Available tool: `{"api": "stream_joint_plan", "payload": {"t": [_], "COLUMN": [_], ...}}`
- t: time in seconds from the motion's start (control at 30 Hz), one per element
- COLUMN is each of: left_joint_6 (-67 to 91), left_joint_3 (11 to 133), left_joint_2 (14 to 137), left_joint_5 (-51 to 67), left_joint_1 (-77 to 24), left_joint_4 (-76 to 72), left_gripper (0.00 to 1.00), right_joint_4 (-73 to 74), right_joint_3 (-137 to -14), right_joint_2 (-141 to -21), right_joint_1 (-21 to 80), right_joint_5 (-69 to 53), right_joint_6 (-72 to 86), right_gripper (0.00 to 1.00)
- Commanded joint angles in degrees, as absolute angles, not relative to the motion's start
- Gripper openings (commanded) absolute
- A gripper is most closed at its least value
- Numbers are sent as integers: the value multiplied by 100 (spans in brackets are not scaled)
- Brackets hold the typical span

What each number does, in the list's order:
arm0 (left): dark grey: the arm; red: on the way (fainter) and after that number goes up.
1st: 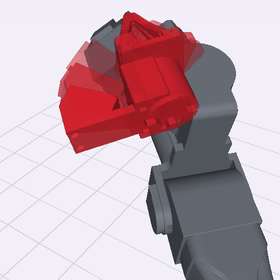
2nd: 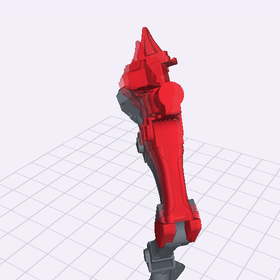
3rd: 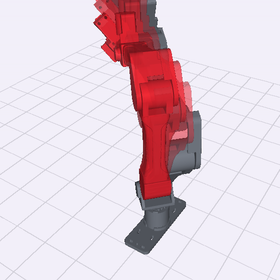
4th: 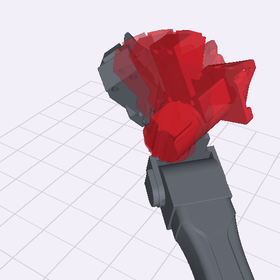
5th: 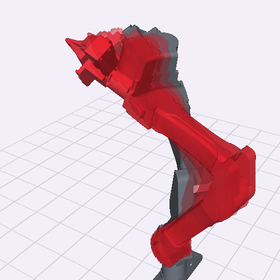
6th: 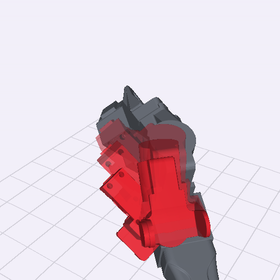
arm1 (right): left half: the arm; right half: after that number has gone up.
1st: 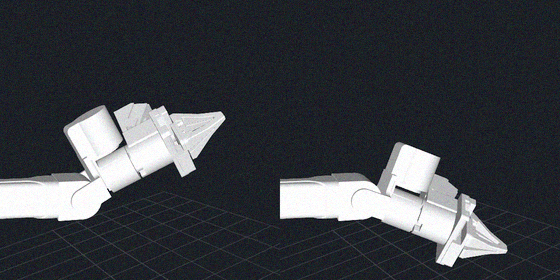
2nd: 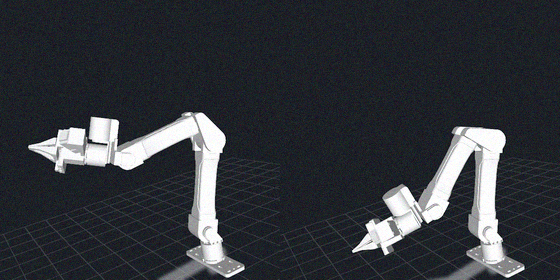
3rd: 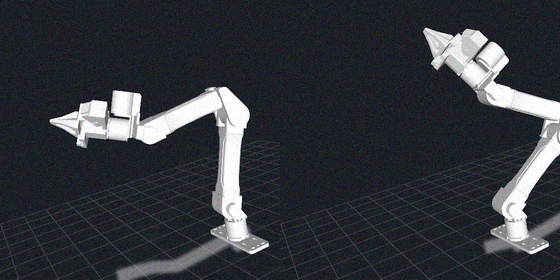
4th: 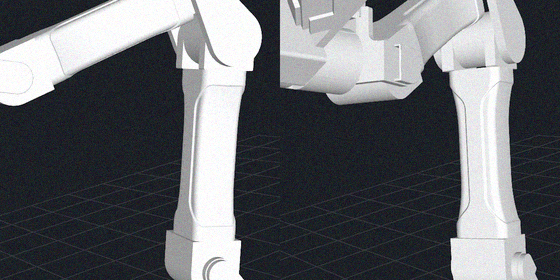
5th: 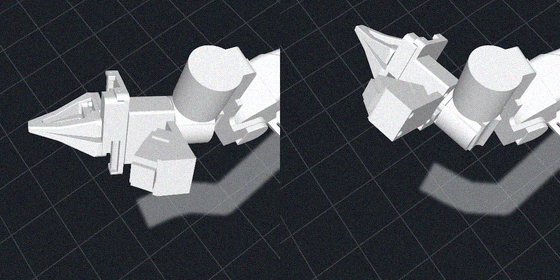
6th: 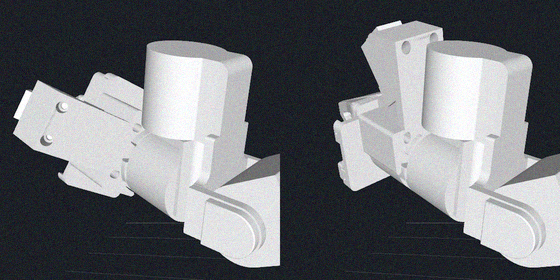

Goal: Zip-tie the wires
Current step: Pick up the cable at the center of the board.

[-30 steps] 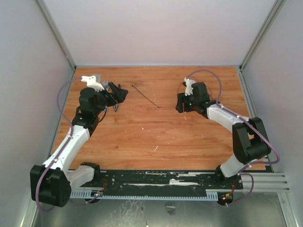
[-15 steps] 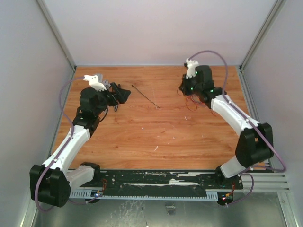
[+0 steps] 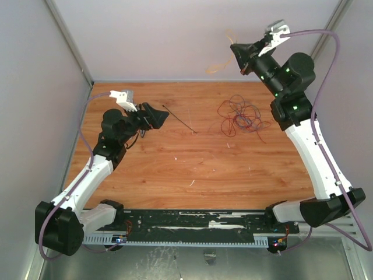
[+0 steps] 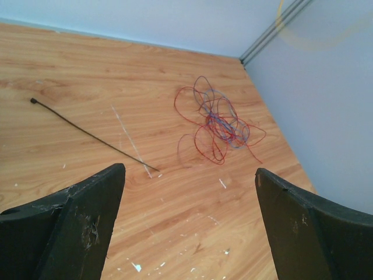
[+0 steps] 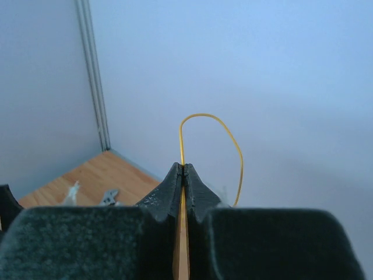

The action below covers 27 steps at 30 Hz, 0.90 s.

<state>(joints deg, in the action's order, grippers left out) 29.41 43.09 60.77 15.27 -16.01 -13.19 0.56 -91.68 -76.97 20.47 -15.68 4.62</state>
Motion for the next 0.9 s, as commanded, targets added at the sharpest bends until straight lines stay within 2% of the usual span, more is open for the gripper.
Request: {"api": "stream_joint_plan", "payload": {"t": [0.0, 0.33, 0.87], "left_joint_6": [2999, 3504, 6318], "left_joint_3": [4383, 4421, 4050], "left_joint_2": [6106, 5920, 5975], "left_joint_5": [1649, 1873, 3243], "left_joint_1": [-1718, -1749, -1827], "left_joint_4": [-1735, -1972, -2920], "left_gripper": [98, 98, 98], "right_joint_4": [77, 868, 775], "right_joint_3": [-9616, -9060, -8014], "right_joint_2": [-7882, -7449, -6566], "right_joint_1": [2083, 2076, 2103], "right_joint_5": [-2123, -2828, -4220], "right_joint_6": [503, 285, 184], "right_gripper": [0, 0, 0]}}
